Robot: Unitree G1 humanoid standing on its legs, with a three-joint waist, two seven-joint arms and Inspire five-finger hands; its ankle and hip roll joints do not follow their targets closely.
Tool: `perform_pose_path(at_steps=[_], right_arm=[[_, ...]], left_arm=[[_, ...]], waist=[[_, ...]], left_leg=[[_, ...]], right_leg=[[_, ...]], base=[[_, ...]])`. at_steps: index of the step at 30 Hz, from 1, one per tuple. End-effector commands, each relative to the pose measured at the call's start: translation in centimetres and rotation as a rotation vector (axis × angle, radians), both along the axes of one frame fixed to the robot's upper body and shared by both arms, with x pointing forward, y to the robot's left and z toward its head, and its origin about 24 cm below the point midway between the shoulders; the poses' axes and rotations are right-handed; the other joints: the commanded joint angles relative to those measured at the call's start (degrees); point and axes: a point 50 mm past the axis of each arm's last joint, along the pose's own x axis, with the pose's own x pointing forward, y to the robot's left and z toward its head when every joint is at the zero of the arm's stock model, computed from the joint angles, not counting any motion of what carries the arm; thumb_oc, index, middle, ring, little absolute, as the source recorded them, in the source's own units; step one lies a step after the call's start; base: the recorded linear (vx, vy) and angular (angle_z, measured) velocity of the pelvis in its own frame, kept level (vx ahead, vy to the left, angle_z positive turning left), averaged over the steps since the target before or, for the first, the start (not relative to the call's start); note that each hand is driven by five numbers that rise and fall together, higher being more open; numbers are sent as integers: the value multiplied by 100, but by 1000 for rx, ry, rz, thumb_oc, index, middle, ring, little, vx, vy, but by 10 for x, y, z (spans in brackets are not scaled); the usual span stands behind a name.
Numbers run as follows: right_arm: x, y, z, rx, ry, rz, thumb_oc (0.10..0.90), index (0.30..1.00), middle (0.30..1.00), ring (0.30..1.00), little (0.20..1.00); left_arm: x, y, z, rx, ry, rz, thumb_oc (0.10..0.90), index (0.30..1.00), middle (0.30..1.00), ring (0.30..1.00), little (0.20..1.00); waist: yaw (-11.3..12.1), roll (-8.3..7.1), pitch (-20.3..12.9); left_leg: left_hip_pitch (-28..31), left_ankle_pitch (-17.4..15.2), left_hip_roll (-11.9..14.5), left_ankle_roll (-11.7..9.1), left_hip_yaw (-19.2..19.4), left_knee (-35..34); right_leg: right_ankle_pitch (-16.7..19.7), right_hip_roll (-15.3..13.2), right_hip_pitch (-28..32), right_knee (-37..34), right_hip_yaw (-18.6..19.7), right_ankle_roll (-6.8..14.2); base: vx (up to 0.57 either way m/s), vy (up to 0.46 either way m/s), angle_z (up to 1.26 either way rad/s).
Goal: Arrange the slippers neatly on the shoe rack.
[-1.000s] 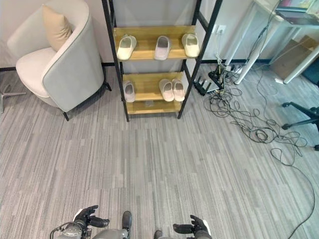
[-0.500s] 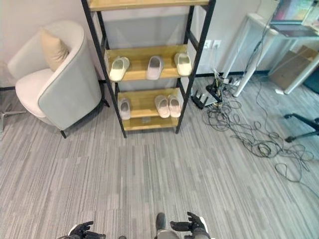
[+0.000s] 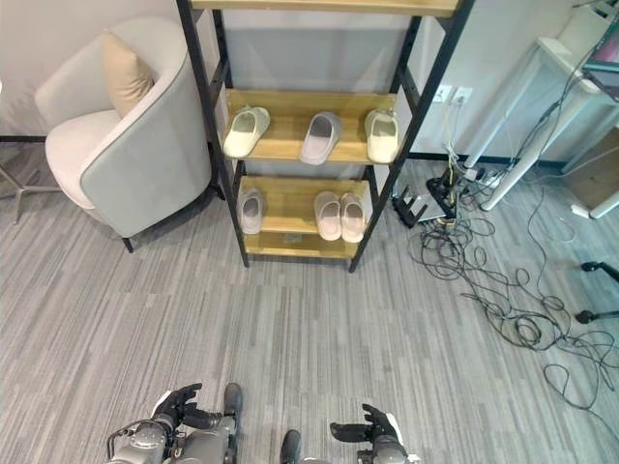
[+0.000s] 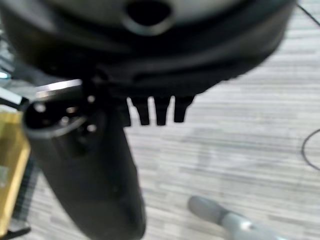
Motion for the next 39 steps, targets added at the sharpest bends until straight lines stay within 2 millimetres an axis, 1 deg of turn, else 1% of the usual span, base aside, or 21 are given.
perform_pose_path(at_steps=[1,2,3,4,5,7,9,11,12,13,14,17,19,20,21,23,25,27,32,36,39], right_arm=[[14,0,9,-17,-97,32,800,900,900,900,900],[15,2,9,-9,-96,40,800,900,900,900,900],[18,6,9,6,-99,59,800,900,900,900,900],[21,7,11,6,-110,62,800,900,900,900,900],[21,7,11,6,-110,62,800,900,900,900,900],[24,9,12,11,-123,71,800,900,900,900,900],[24,9,12,12,-126,74,800,900,900,900,900],[25,8,14,18,-134,75,800,900,900,900,900],[25,8,14,18,-133,75,800,900,900,900,900],[27,7,15,17,-140,77,800,900,900,900,900],[27,6,15,13,-135,74,800,900,900,900,900],[27,6,15,16,-139,77,800,900,900,900,900],[25,9,15,26,-141,90,800,900,900,900,900],[22,7,13,26,-130,88,800,900,900,900,900],[18,7,12,25,-117,94,800,900,900,900,900],[24,7,15,28,-146,94,800,900,900,900,900],[32,4,20,23,-178,81,800,900,900,900,900],[32,3,20,19,-173,75,800,900,900,900,900],[29,1,20,28,-176,44,800,900,900,900,900],[27,0,19,16,-166,44,800,900,900,900,900],[21,5,15,28,-144,59,800,900,900,900,900]], left_arm=[[-13,13,-2,53,17,0,800,900,900,900,900],[-14,15,-3,57,23,4,800,900,900,900,900],[-14,18,-3,59,30,13,800,900,900,900,900],[-13,19,-2,62,26,10,800,900,900,900,900],[-13,19,-2,62,26,11,800,900,900,900,900],[-15,23,-2,73,34,17,800,900,900,900,900],[-15,23,-2,70,35,20,800,900,900,900,900],[-21,21,-5,67,59,7,800,900,900,900,900],[-21,21,-5,66,60,8,800,900,900,900,900],[-23,21,-7,67,73,12,800,900,900,900,900],[-24,21,-7,69,76,17,800,900,900,900,900],[-27,21,-9,70,91,10,800,900,900,900,900],[-34,18,-12,66,113,14,800,900,900,900,900],[-35,17,-12,62,120,12,800,900,900,900,900],[-38,13,-14,55,130,-10,800,900,900,900,900],[-30,11,-12,51,107,-27,800,900,900,900,900],[-19,10,-7,56,71,-51,800,900,900,900,900],[-12,7,-5,57,51,-66,800,900,900,900,900],[-7,2,-4,54,39,-88,800,900,900,900,900],[-7,2,-4,58,38,-95,800,900,900,900,900],[-17,5,-7,61,68,-77,800,900,900,900,900]], waist=[[176,-221,-216],[164,-201,-238],[75,-168,-157],[16,-85,-121],[15,-92,-117],[-107,80,-83],[-158,99,-79],[-310,61,-104],[-325,76,-79],[-459,-14,-90],[-530,-9,-62],[-547,-26,-81],[-558,-40,-175],[-562,-16,-231],[-539,14,-282],[-499,-58,-174],[-426,-179,-19],[-351,-268,40],[-252,-280,45],[-159,-76,34],[-120,-76,-103]], left_leg=[[-40,-381,-405,591,-77,560],[57,-448,-418,662,-98,534],[347,-662,-498,853,-111,550],[466,-743,-475,926,-141,552],[465,-748,-483,929,-139,559],[943,-988,-453,1036,-256,428],[1086,-1032,-461,1033,-309,369],[1450,-1203,-541,959,-460,213],[1490,-1216,-527,956,-477,208],[1651,-1336,-607,895,-630,187],[1806,-1418,-579,839,-704,165],[2003,-1594,-545,767,-782,141],[2155,-1715,-484,727,-842,192],[2163,-1659,-416,651,-871,278],[1982,-1328,-290,391,-774,846],[1390,-794,-210,184,-605,2084],[827,-520,-68,165,-361,3078],[460,-615,23,249,-135,3268],[46,-931,-96,372,38,2064],[-39,-235,-88,280,-33,671],[194,-300,-265,369,-278,505]], right_leg=[[-717,-417,141,1389,507,863],[-552,-457,-93,1880,524,950],[138,-656,-626,3004,490,1203],[404,-701,-875,3436,412,1243],[390,-710,-882,3458,415,1246],[299,-802,-1427,3956,217,1122],[204,-770,-1574,3777,152,1087],[-7,-669,-1868,2582,3,996],[-11,-658,-1812,2556,-18,994],[150,-634,-2054,1522,198,1004],[307,-627,-2082,1100,359,1060],[405,-628,-1991,722,460,1100],[498,-570,-1882,747,474,981],[508,-527,-1803,697,443,943],[452,-453,-1512,568,315,845],[349,-476,-1190,425,285,710],[236,-512,-901,320,255,555],[149,-533,-692,243,257,498],[-68,-489,-379,129,264,580],[-358,-249,-50,169,390,574],[-554,-251,42,522,529,602]], base=[[299,178,-47],[319,240,-44],[260,227,-25],[197,180,-13],[245,159,9],[385,144,16],[313,28,19],[383,-41,18],[374,-121,22],[397,-130,20],[513,-170,19],[233,-97,37],[325,-153,36],[397,-220,36],[347,-233,35],[211,-209,36],[136,-176,10],[207,-118,-25],[227,12,-1],[265,94,5],[259,133,-21]])
